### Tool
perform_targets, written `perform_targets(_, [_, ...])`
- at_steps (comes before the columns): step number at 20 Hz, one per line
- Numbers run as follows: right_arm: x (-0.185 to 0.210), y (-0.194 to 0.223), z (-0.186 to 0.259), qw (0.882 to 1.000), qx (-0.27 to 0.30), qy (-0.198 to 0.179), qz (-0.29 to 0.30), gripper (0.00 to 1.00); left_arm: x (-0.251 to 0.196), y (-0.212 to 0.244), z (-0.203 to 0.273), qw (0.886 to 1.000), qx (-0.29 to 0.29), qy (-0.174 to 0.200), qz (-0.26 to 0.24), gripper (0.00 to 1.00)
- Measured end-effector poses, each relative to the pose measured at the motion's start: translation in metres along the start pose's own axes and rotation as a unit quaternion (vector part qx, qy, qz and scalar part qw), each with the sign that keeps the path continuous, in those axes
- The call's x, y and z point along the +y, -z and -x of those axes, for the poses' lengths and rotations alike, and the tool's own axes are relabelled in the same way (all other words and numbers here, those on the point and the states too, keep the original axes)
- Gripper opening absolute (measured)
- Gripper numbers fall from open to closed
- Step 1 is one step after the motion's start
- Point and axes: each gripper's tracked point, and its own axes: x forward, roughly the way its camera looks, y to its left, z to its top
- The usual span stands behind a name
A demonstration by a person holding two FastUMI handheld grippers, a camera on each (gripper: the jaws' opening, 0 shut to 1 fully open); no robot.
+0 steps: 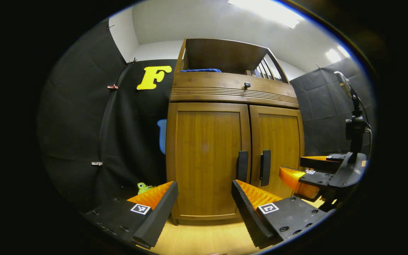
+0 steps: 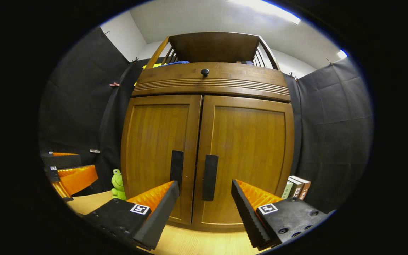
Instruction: Open the right door of the double-door shoe cabinet with the right hand, and open the left door with the left hand.
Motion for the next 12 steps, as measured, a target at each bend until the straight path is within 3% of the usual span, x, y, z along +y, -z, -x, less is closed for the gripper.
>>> perform_targets(12, [-0.008,0.027,-0.097,0.999,0.029,0.035,0.002,0.89,0.003,0.002,-0.004,1.000,-0.004,0.010,0.005,0.95])
